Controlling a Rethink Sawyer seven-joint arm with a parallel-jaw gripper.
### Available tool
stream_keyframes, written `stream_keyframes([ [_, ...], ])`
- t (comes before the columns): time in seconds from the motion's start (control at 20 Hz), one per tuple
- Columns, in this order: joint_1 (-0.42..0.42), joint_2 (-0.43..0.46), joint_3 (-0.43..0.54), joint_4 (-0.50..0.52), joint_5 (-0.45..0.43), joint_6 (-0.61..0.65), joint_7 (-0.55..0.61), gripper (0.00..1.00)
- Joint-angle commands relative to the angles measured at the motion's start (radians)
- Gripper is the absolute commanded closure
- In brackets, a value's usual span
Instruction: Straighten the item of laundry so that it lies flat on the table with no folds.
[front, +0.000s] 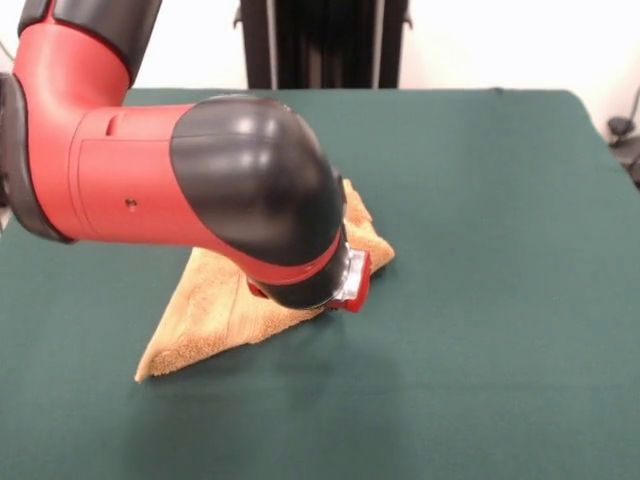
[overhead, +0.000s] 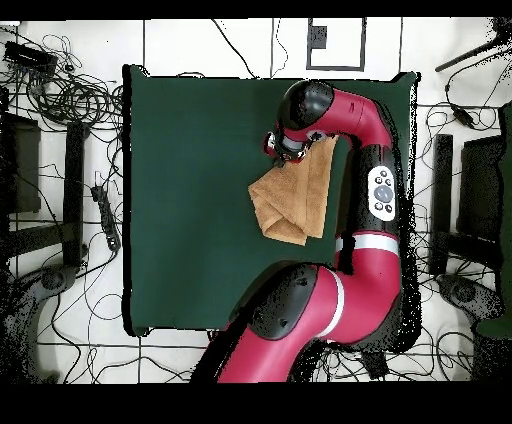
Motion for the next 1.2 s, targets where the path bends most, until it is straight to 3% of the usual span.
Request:
stream_keyframes([
  [0.05,0.035,-0.02,0.016,0.221,-0.008,-0.128,-0.183,1.0],
  [0.35,0.001,-0.052,0.031,0.28,0.02,-0.175,-0.151,1.0],
  [0.7,-0.002,-0.021,0.05,0.207,0.03,-0.09,-0.165,1.0],
  [1.2,-0.006,-0.01,0.06,0.202,0.044,-0.095,-0.182,1.0],
])
